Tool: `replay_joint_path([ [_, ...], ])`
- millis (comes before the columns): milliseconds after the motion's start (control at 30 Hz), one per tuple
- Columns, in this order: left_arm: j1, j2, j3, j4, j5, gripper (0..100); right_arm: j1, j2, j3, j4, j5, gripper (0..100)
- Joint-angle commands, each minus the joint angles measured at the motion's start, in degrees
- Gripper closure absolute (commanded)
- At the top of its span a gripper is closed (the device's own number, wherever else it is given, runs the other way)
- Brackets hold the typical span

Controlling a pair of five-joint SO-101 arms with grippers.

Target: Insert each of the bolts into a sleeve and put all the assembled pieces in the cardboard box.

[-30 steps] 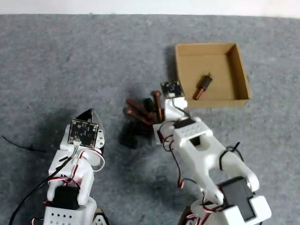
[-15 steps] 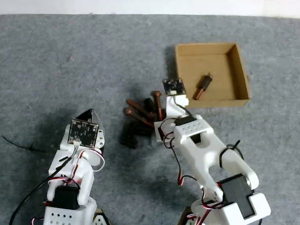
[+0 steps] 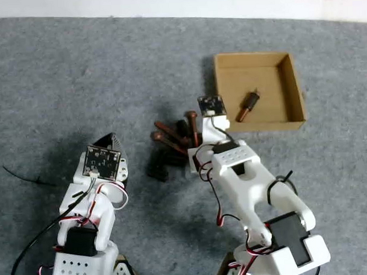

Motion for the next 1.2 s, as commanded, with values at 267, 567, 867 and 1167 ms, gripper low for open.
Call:
replay_joint_path([
  [267, -0.8, -0.6, 1.1, -1.3, -0.4, 99, 0.1, -0.4, -2.1, -1.9, 0.6, 99.0],
  [567, -0.8, -0.6, 1.1, -1.2, -0.4, 99, 0.2, -0.9, -2.2, -1.7, 0.7, 99.5],
  [867, -0.8, -0.6, 1.1, -1.3, -0.4, 99, 4.6, -15.3, 2.2, -1.9, 0.8, 99.5],
  [1167, -0.8, -0.6, 1.1, -1.3, -0.4, 99, 0.1, -38.4, 15.3, -2.0, 0.8, 99.5],
])
